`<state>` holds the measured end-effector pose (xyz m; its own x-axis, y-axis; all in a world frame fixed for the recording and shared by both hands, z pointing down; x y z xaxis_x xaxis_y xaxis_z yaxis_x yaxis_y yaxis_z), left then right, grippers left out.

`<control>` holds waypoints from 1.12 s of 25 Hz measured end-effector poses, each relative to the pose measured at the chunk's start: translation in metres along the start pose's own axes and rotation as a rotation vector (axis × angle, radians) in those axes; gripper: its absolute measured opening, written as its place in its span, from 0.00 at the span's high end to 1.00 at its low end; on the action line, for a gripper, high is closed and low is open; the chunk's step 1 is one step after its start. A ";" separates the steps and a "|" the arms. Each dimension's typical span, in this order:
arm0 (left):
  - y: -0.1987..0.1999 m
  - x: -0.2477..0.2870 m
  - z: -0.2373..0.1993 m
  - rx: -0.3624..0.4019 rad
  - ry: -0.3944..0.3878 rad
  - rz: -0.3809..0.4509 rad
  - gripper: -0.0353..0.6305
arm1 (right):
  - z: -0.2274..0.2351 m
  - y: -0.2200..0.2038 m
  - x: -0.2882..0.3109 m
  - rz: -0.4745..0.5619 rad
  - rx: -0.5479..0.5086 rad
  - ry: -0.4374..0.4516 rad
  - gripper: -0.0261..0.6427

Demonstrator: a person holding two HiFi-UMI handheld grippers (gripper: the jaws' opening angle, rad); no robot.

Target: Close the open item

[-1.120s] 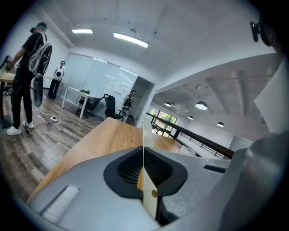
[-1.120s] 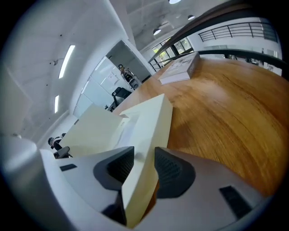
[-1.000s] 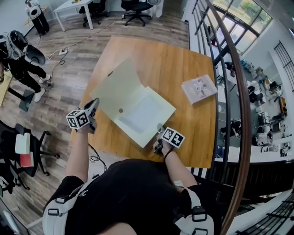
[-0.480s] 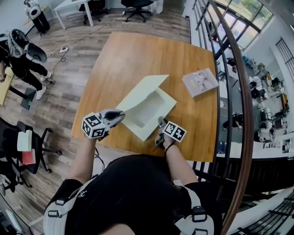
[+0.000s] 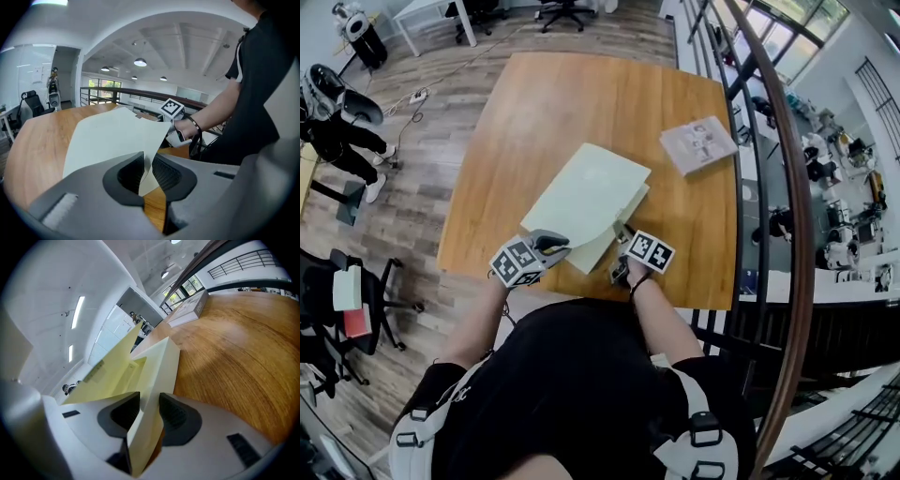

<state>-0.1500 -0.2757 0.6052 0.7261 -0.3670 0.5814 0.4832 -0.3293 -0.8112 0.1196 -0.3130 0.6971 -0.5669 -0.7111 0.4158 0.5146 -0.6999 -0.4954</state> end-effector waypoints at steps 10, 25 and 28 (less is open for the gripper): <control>-0.022 0.053 0.033 0.020 -0.104 -0.158 0.85 | -0.003 -0.001 -0.039 0.101 0.015 -0.102 0.87; -0.014 0.037 0.030 -0.108 -0.007 0.086 0.72 | -0.061 0.015 -0.117 0.152 -0.368 -0.073 0.95; -0.004 0.011 0.017 -0.228 0.225 0.254 0.92 | -0.094 0.030 -0.124 0.183 -0.592 -0.053 0.95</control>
<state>-0.1354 -0.2639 0.6138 0.6712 -0.6344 0.3835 0.1625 -0.3788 -0.9111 0.1447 -0.2395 0.5590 -0.4628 -0.8292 0.3135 0.1477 -0.4209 -0.8950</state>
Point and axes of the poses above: the fingertips, and each gripper's own axes: x forward along the fingers, z to its right, y out of its top, the point moved 10 cm from there along -x, backward along the fingers, and after that the axes turned 9 degrees about y, right-handed, at the moved point
